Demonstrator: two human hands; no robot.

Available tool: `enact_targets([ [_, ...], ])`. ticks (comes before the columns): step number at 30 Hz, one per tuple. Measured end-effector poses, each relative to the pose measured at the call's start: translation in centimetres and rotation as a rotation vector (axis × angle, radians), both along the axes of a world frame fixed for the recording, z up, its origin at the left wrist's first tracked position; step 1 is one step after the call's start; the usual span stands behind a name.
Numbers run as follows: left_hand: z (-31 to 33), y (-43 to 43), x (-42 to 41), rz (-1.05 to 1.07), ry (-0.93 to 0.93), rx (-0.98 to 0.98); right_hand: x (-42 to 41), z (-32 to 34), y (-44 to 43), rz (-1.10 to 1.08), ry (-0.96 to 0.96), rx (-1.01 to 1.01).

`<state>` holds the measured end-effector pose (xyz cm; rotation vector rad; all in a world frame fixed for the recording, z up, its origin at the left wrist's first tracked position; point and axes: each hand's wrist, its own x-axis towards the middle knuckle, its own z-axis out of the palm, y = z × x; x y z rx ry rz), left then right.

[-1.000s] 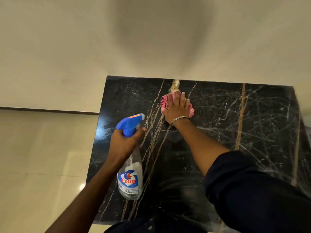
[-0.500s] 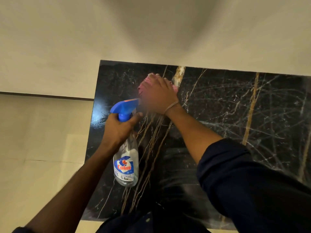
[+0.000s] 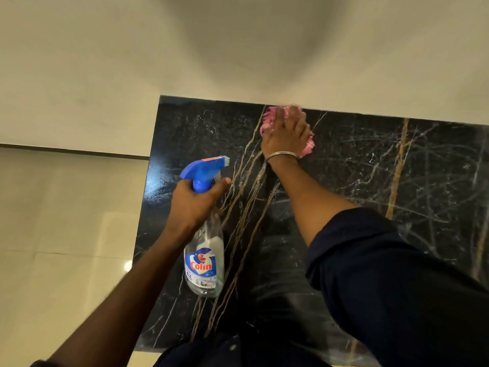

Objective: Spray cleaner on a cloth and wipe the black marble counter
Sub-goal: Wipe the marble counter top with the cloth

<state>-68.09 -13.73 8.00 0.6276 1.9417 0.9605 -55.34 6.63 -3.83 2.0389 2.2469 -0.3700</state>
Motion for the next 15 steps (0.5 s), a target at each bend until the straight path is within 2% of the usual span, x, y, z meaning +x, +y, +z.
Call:
enact_targets([
  [5, -0.2, -0.5, -0.1, 0.011, 0.021, -0.020, -2.6, 0.3, -1.7, 0.528, -0.010, -0.002],
  [8, 0.0, -0.3, 0.2, -0.019, 0.015, -0.013, 0.0, 0.2, -0.7, 0.702, -0.001, 0.001],
  [10, 0.0, -0.1, 0.4, -0.033, 0.021, -0.003, 2.7, -0.1, 0.2, 0.658, -0.004, 0.039],
  [15, 0.2, 0.5, 1.0, -0.064, 0.030, 0.005, 7.8, -0.3, 1.3, 0.173, 0.012, 0.053],
])
